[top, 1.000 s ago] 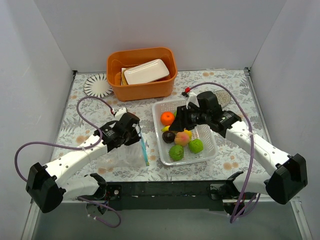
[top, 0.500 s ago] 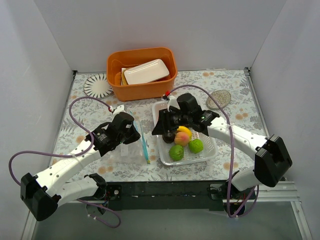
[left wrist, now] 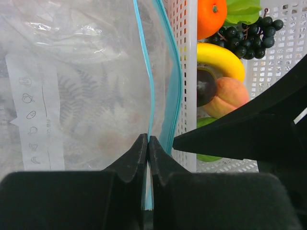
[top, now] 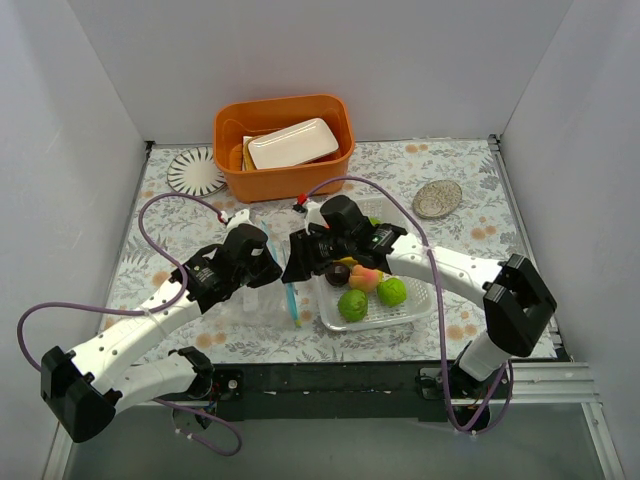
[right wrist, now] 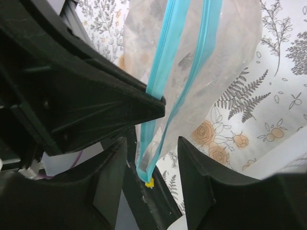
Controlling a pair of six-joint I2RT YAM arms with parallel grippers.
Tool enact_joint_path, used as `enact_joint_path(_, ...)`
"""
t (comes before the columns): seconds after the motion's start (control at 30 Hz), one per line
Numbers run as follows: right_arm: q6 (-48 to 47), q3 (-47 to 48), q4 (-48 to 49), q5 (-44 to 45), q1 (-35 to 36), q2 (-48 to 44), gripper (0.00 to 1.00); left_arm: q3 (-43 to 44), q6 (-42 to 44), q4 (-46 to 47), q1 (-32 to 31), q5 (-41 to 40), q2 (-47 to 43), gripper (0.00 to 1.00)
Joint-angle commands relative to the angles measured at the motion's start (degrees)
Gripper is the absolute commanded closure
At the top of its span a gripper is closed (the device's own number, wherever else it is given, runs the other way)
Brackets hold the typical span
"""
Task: Place the food in the zip-top bag and seal the zipper
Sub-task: Open the zipper of the food storage bag at the center of the board.
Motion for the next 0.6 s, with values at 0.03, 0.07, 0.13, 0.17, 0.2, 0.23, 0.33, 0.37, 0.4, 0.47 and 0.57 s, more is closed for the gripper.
enact_joint_path(0.03, -2.3, 4.0, -1.4, 5.1, 0.4, 1.5, 0.58, 2.3, 0.7, -0.2, -0.2, 0.2, -2.0, 1.00)
enact_joint_path(0.07, -2.4, 4.0, -1.5, 5.5, 0.4, 1.6, 0.61, 2.4, 0.7, -0.4, -0.2, 0.1, -2.1, 1.00)
enact_joint_path(0.13, -2.9, 4.6, -2.0, 6.3, 0.4, 2.2, 0.71, 2.5, 0.6, -0.7, -0.2, -0.1, -2.8, 1.00)
enact_joint_path(0.17, -3.0, 4.6, -2.0, 6.5, 0.4, 2.6, 0.73, 2.6, 0.6, -1.0, -0.2, -0.4, -2.8, 1.00)
enact_joint_path(0.2, -3.0, 4.9, -2.1, 6.4, 0.4, 3.1, 0.77, 2.9, 0.6, -1.6, -0.2, -0.6, -3.2, 1.00)
enact_joint_path(0.23, -3.1, 5.1, -2.6, 6.6, 0.4, 3.3, 0.85, 3.0, 0.6, -2.1, -0.2, -0.8, -3.2, 1.00)
enact_joint_path(0.33, -1.6, 5.0, -2.9, 8.8, 0.4, 4.1, 0.92, 4.8, 0.1, -4.7, -0.2, -2.6, -3.1, 1.00)
enact_joint_path(0.37, -1.0, 4.9, -3.2, 10.3, 0.4, 4.3, 0.94, 5.4, -0.3, -5.6, -0.2, -4.1, -3.1, 1.00)
enact_joint_path(0.4, -0.3, 4.9, -3.4, 11.0, 0.4, 4.8, 0.99, 7.0, -0.8, -8.1, -0.2, -5.5, -3.1, 1.00)
enact_joint_path(0.47, 1.9, 5.1, -3.8, 11.6, 0.4, 5.7, 0.99, 8.8, -1.4, -10.8, -0.2, -7.8, -3.2, 1.00)
enact_joint_path(0.57, 3.9, 5.3, -4.0, 11.4, 0.4, 7.4, 0.99, 12.5, -1.5, -15.7, -0.1, -12.5, -2.7, 0.99)
